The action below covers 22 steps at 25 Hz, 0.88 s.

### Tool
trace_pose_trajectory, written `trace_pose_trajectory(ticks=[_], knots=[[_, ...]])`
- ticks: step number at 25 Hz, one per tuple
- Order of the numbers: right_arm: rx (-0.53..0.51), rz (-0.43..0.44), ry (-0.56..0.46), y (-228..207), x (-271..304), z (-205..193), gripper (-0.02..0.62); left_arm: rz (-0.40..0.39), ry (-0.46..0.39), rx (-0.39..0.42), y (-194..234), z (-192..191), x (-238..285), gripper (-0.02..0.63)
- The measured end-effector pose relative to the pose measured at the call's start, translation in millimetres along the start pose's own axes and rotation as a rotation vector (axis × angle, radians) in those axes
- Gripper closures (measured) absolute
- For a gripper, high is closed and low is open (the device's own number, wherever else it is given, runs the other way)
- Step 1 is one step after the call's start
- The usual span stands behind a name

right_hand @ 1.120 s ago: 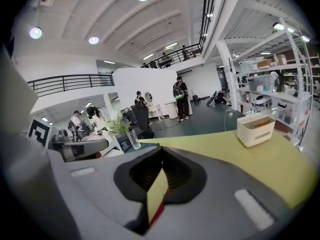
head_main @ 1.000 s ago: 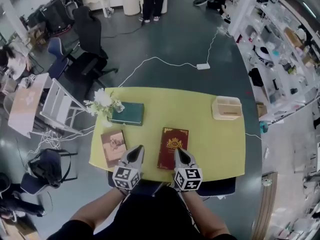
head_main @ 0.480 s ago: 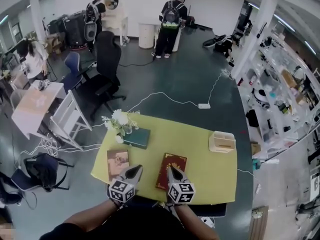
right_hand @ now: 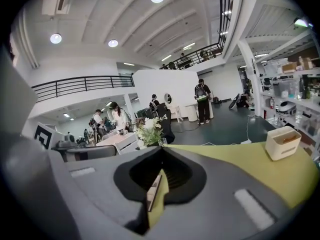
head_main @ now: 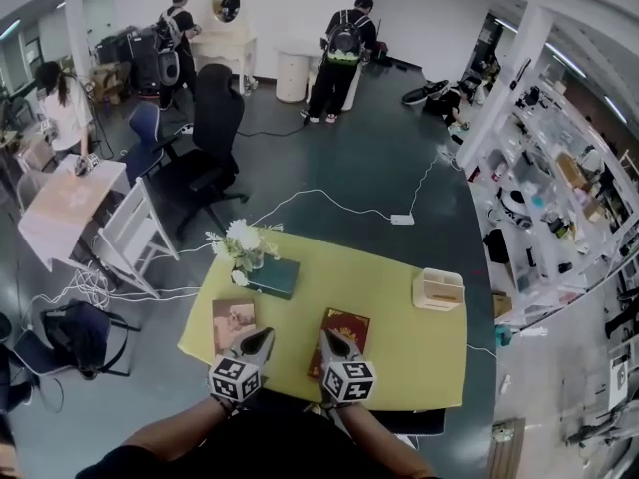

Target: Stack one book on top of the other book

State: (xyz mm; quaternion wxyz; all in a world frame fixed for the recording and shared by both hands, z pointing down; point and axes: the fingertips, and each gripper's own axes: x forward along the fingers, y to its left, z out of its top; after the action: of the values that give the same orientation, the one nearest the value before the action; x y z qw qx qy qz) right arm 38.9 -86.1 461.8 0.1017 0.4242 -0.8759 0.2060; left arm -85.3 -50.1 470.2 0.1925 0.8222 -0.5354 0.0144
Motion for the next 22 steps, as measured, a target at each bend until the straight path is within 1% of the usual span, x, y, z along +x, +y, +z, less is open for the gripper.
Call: trace_pose_trajectory(ticks=[5,14,17,22], knots=[[-0.029,0.064,0.039,32,30,-9,0.592,0.062,0.0,-0.013,30,-5,-20,0.598],[-0.083,0.2,0.109,95,82,-28,0.592,0.255,0.015,-0.073,102,-27,-78,0.598],[-0.094,0.218,0.141,105,97,-42,0.592,0.303,0.024,-0.093,122,-38,-91,0.598],[-0.081,0.23,0.179,114,122,-69,0.592,0.367,0.068,-0.12,153,-63,-107,0.598]])
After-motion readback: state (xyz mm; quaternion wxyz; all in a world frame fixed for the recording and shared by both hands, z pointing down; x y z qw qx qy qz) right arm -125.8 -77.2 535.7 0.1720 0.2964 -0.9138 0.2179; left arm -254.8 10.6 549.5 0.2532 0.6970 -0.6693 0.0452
